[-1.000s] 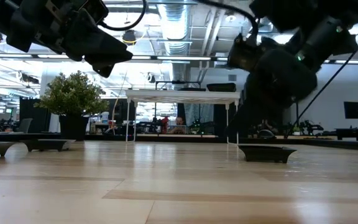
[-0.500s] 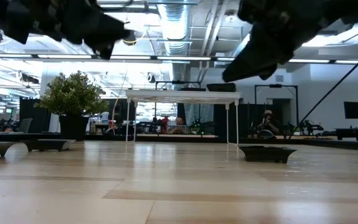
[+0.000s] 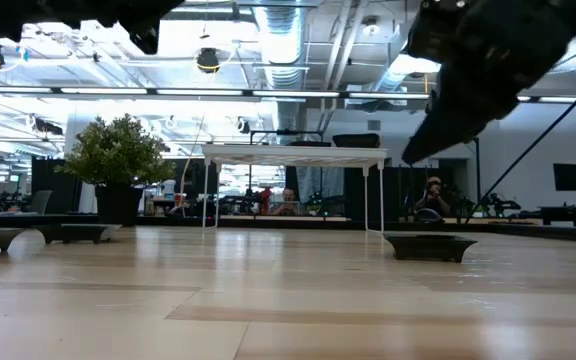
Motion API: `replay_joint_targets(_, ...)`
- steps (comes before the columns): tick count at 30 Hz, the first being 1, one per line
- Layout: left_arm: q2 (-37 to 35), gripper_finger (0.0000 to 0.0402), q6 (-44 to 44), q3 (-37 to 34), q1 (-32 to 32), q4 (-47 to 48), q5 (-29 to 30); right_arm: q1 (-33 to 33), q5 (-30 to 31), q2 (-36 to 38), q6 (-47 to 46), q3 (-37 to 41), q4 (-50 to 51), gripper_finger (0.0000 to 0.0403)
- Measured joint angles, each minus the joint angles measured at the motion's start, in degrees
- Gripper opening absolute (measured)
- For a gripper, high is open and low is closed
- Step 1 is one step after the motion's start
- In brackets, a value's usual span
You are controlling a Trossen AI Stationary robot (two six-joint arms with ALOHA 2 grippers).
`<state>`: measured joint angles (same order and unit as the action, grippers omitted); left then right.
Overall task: Pick & Place Mini shaped plates
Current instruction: Stack the black square plate on top of the black square plate on the shelf
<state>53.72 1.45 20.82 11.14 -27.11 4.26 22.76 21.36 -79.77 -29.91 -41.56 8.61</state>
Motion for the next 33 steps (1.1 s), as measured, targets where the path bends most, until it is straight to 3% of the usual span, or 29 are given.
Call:
replay_joint_targets(9,-1.0,0.0106,-3.8,-0.9,0.2,3.7,-0.2,-0.5,1.3,0.0,1.2,0.0,1.6,0.0060)
replay_joint_targets(15,1.8,0.0106,-7.8,-4.5,-0.8,4.1,-0.2,-0.4,-1.5,-0.2,-5.6,0.0,6.4,0.0060)
replay_joint_targets(18,3.2,0.0106,-8.5,-5.2,-0.7,4.0,-0.4,-0.4,-4.2,-1.5,-6.2,0.0,6.0,0.0060)
replay_joint_targets(33,6.5,0.0106,-9.9,-5.3,-0.6,2.4,-0.4,-3.5,-6.5,-8.7,-3.1,0.0,1.0,0.0067)
